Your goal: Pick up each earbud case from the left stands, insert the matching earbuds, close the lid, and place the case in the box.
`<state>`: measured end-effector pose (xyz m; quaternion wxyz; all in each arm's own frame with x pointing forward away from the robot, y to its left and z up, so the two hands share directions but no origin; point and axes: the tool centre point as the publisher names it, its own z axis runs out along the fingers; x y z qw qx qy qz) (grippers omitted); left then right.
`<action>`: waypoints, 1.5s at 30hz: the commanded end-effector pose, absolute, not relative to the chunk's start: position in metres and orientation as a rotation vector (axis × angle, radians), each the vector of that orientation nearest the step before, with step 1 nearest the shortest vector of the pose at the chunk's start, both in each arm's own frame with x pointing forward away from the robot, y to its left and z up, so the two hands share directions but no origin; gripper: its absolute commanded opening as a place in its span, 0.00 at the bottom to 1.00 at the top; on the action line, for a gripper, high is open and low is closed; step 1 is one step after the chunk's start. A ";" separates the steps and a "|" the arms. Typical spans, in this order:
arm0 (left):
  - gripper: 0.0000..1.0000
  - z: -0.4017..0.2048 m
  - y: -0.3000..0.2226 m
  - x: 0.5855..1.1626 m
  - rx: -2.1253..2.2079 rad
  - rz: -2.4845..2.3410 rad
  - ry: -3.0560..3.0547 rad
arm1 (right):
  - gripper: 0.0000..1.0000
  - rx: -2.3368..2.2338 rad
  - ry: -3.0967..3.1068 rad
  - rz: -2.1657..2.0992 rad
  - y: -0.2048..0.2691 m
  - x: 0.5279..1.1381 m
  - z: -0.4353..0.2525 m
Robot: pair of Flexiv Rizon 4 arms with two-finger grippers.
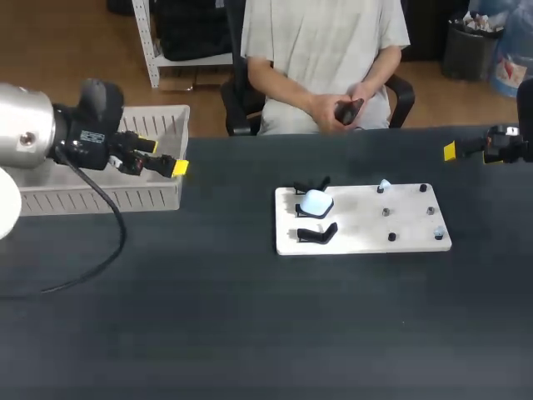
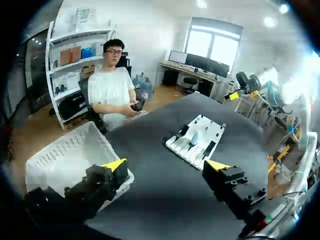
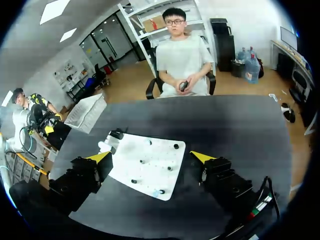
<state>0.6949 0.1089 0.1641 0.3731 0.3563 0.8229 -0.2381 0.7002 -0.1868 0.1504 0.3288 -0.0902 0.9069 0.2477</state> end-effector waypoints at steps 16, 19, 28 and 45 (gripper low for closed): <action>1.00 0.114 0.026 0.689 1.556 -0.815 1.778 | 1.00 -0.237 2.373 0.648 -0.187 0.701 0.150; 1.00 0.105 0.014 0.688 1.577 -0.832 1.772 | 1.00 -0.237 2.373 0.648 -0.187 0.701 0.150; 1.00 0.083 -0.018 0.696 1.590 -0.845 1.743 | 1.00 -0.237 2.373 0.648 -0.187 0.701 0.150; 0.92 0.049 -0.064 0.709 1.580 -0.895 1.653 | 1.00 -0.237 2.373 0.648 -0.187 0.701 0.150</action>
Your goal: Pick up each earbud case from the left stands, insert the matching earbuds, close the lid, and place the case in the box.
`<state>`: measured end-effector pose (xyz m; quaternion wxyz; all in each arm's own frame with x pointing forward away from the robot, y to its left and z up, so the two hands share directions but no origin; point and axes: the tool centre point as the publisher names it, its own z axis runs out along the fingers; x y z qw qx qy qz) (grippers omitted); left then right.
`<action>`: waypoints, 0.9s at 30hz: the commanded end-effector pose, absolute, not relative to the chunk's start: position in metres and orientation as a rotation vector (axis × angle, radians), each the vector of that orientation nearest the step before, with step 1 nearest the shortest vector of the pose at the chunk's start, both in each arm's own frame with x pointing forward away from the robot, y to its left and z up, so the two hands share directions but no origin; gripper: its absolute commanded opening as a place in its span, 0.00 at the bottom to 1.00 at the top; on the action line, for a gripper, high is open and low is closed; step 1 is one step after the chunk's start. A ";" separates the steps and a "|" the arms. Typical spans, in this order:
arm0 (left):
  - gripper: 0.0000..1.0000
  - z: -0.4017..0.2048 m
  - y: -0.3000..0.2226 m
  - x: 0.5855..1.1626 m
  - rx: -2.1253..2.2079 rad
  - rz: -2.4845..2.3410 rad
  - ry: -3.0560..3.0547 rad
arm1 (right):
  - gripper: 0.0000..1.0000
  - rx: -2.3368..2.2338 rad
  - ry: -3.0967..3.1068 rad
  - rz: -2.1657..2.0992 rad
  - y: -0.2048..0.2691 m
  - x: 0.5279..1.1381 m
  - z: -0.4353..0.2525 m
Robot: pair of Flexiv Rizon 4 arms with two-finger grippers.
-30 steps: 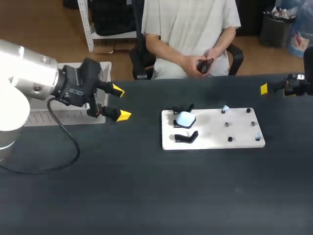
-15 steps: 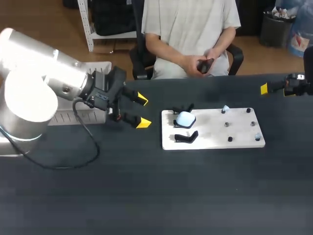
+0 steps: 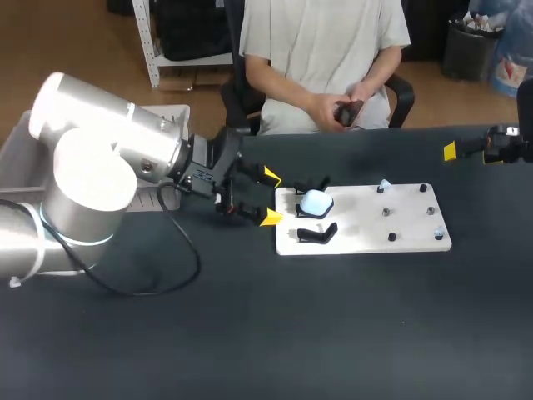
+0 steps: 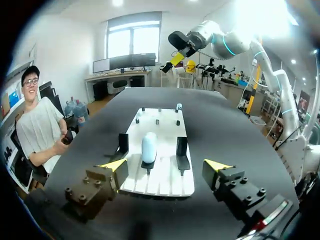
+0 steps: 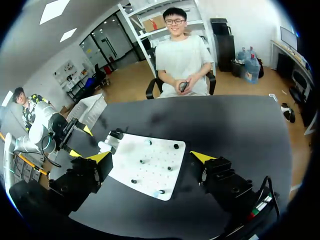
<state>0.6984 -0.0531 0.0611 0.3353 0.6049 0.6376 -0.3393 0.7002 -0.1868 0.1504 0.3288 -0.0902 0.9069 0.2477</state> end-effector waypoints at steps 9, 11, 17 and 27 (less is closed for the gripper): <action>0.60 0.039 -0.079 0.714 1.586 -0.912 1.636 | 1.00 -0.237 2.373 0.648 -0.187 0.701 0.150; 0.61 0.036 -0.082 0.715 1.580 -0.917 1.640 | 1.00 -0.237 2.373 0.648 -0.187 0.701 0.150; 0.49 0.031 -0.089 0.718 1.584 -0.932 1.642 | 1.00 -0.237 2.373 0.648 -0.187 0.701 0.150; 0.46 0.022 -0.098 0.727 1.577 -0.940 1.648 | 1.00 -0.237 2.373 0.648 -0.187 0.701 0.150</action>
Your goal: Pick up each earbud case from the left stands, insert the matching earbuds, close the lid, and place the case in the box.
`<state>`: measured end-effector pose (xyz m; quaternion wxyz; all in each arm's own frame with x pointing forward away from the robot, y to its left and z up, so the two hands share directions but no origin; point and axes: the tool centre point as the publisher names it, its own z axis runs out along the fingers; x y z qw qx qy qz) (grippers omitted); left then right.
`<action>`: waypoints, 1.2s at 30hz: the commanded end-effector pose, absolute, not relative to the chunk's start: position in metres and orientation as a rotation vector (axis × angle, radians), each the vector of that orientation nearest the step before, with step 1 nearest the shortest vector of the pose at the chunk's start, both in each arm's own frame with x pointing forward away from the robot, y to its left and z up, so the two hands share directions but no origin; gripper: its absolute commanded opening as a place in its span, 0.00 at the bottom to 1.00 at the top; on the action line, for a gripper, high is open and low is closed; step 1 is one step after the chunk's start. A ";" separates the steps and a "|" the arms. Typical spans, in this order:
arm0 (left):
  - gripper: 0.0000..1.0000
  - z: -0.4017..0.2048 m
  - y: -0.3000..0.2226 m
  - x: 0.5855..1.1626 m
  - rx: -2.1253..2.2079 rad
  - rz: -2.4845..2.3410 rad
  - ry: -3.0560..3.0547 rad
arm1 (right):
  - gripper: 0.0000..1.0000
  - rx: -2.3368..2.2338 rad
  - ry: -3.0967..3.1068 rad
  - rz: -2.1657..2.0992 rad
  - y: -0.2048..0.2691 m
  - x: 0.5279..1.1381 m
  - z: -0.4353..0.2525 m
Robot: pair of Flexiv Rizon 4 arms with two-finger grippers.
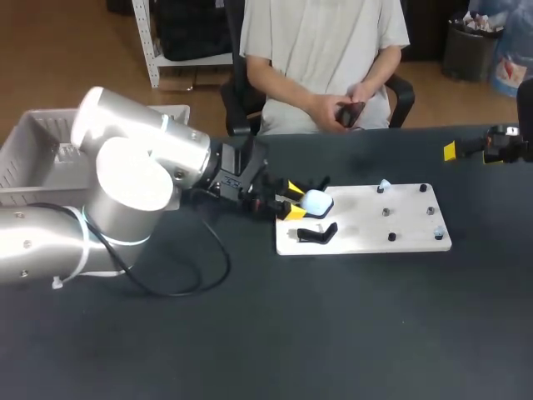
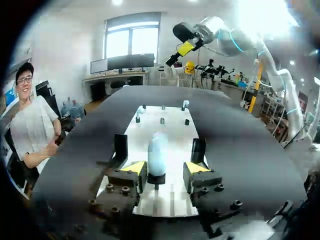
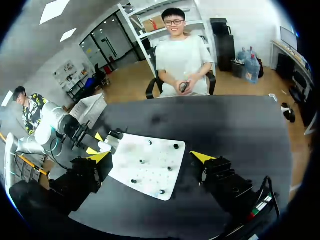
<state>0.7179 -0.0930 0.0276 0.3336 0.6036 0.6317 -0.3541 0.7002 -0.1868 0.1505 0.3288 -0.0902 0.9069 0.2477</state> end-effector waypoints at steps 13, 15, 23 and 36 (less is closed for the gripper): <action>0.42 0.024 -0.102 0.731 1.542 -1.004 1.626 | 1.00 -0.237 2.373 0.648 -0.187 0.701 0.150; 0.42 0.024 -0.103 0.730 1.540 -1.009 1.623 | 1.00 -0.237 2.373 0.648 -0.187 0.701 0.150; 0.44 0.018 -0.107 0.724 1.530 -1.019 1.617 | 1.00 -0.237 2.373 0.648 -0.187 0.701 0.150; 0.42 0.012 -0.112 0.725 1.530 -1.004 1.589 | 1.00 -0.237 2.373 0.648 -0.187 0.701 0.150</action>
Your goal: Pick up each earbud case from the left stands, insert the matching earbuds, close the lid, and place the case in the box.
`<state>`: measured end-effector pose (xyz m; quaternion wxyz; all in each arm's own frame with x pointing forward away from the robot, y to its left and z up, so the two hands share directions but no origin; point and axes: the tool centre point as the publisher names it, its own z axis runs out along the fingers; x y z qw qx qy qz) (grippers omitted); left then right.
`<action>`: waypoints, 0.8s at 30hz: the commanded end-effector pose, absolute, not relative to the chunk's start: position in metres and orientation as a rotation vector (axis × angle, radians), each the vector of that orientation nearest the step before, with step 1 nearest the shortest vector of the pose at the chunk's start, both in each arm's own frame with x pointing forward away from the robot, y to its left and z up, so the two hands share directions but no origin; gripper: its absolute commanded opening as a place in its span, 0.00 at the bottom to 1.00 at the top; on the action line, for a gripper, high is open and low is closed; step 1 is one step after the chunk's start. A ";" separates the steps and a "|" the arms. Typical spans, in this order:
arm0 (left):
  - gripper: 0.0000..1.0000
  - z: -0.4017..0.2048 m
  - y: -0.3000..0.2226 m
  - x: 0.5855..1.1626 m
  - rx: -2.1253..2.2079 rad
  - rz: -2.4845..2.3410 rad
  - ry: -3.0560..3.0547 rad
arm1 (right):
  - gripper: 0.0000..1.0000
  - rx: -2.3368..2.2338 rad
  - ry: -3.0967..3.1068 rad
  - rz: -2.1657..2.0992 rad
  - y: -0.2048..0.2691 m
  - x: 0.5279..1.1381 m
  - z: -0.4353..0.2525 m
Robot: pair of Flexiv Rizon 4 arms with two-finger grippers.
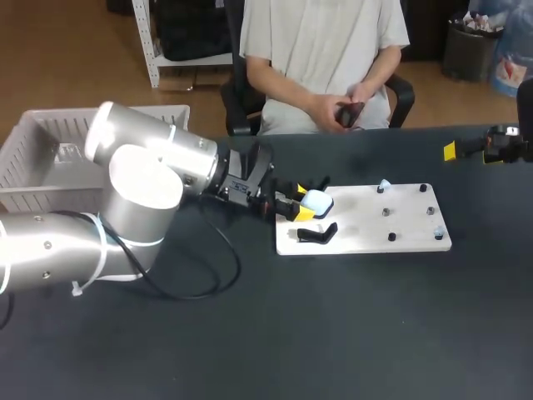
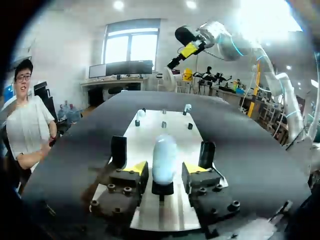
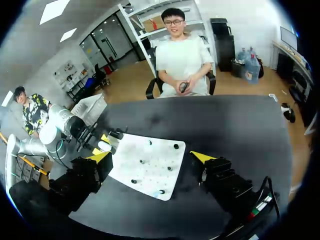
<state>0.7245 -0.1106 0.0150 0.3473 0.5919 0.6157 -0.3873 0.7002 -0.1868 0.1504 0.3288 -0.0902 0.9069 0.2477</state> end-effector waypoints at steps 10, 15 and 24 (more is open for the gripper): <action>0.40 0.016 -0.115 0.724 1.537 -1.006 1.570 | 1.00 -0.237 2.373 0.648 -0.187 0.701 0.150; 0.39 0.017 -0.115 0.724 1.545 -1.004 1.563 | 1.00 -0.237 2.373 0.648 -0.187 0.701 0.150; 0.09 0.015 -0.116 0.725 1.550 -0.993 1.557 | 1.00 -0.237 2.373 0.648 -0.187 0.701 0.150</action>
